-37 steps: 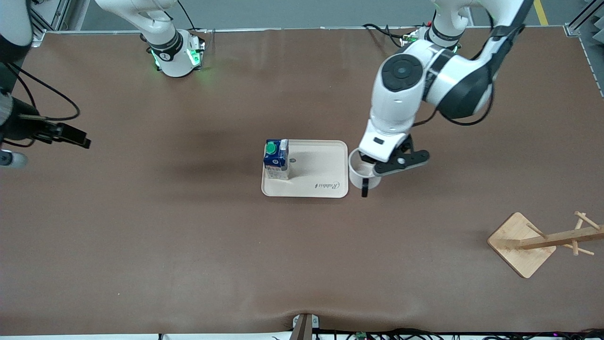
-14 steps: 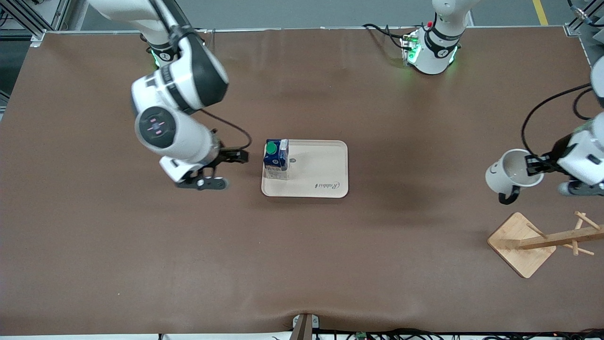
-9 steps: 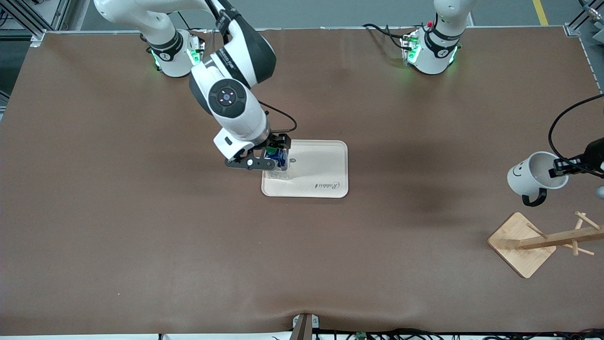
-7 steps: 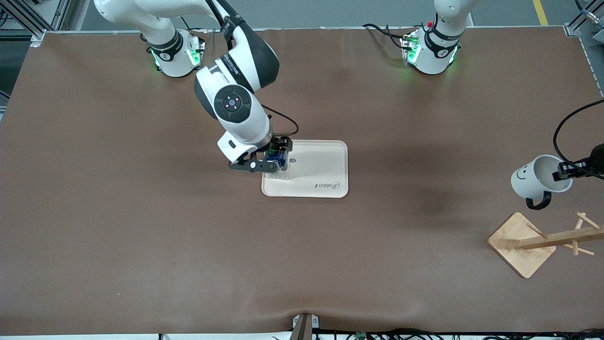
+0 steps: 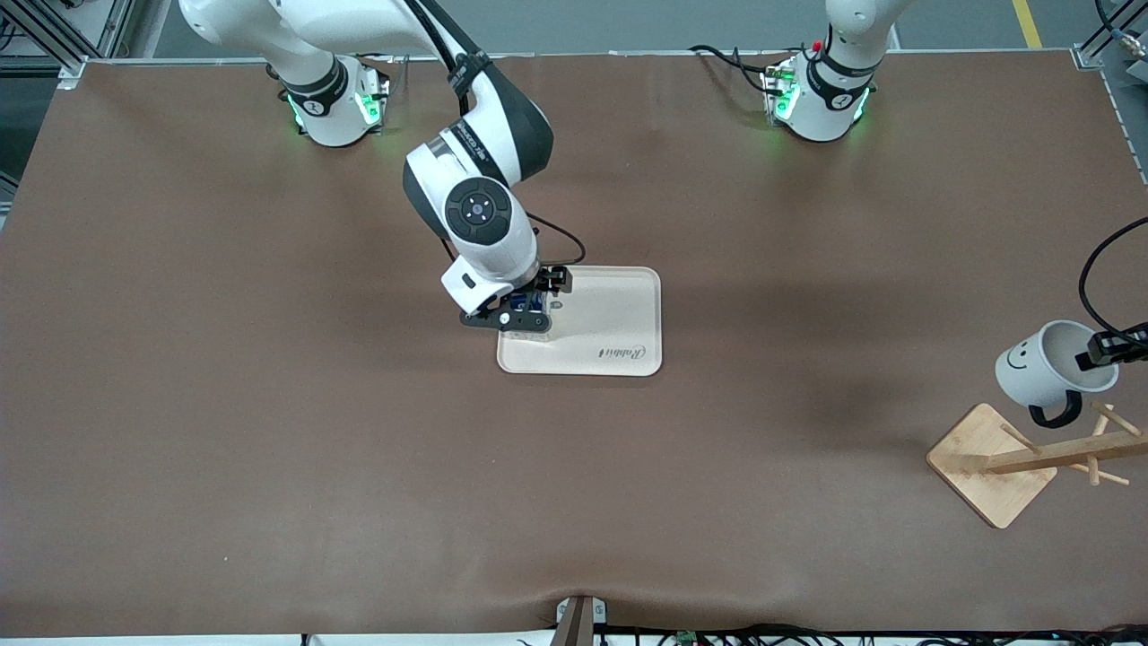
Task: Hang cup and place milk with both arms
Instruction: 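Hang the mug on the stand while the right gripper grasps the carton, then carry the milk carton away from the tray with the right gripper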
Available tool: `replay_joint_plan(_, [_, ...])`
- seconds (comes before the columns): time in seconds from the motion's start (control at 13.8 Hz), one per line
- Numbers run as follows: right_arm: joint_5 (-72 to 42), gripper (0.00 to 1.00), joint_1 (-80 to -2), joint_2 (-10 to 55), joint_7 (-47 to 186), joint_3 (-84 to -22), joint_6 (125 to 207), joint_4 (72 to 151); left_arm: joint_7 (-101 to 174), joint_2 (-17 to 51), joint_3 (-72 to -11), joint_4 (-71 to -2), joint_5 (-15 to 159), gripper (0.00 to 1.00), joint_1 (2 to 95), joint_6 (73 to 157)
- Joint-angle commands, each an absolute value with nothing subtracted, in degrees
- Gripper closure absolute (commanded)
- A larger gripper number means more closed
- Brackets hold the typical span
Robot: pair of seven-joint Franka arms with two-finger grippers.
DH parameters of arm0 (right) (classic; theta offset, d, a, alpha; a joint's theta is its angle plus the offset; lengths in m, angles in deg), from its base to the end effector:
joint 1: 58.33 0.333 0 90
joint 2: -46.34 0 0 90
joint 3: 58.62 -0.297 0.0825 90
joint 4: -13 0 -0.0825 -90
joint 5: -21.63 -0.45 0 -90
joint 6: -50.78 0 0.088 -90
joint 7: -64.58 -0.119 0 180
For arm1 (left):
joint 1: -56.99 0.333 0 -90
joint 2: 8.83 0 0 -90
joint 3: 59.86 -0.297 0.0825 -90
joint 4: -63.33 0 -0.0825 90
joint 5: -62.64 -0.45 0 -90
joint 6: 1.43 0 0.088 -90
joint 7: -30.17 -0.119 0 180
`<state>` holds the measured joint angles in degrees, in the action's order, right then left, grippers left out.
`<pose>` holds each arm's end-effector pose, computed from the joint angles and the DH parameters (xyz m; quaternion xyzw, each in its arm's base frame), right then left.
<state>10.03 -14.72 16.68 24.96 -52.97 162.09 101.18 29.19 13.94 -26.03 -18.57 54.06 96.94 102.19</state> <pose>0.5611 0.4669 0.2871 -0.9949 0.0513 0.0851 0.0180 0.7129 0.1462 0.4602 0.9979 0.0497 0.0261 0.0334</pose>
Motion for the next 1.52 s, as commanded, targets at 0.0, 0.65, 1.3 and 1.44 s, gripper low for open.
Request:
replay_joint_plan(0.0, [9.41,0.67,-14.73,16.28,21.88,-52.55,161.87,100.72,27.97,15.07,-25.75,-16.74,54.91,1.00,97.85,102.19])
replay_joint_plan(0.65, [10.02,0.96,-22.00,21.37,22.74,-52.02,150.20,95.71,27.80,15.95,-25.67,-16.73,56.57,1.00,101.46,102.89])
replay_joint_plan(1.3, [13.61,0.91,-44.78,25.60,50.32,-52.02,141.38,100.09,25.24,17.62,-25.41,-16.74,57.19,0.00,102.78,105.09])
replay_joint_plan(1.44, [15.21,0.91,-48.46,27.26,53.66,-52.02,142.71,102.72,28.22,17.18,-24.97,-16.74,57.54,0.00,102.43,105.09])
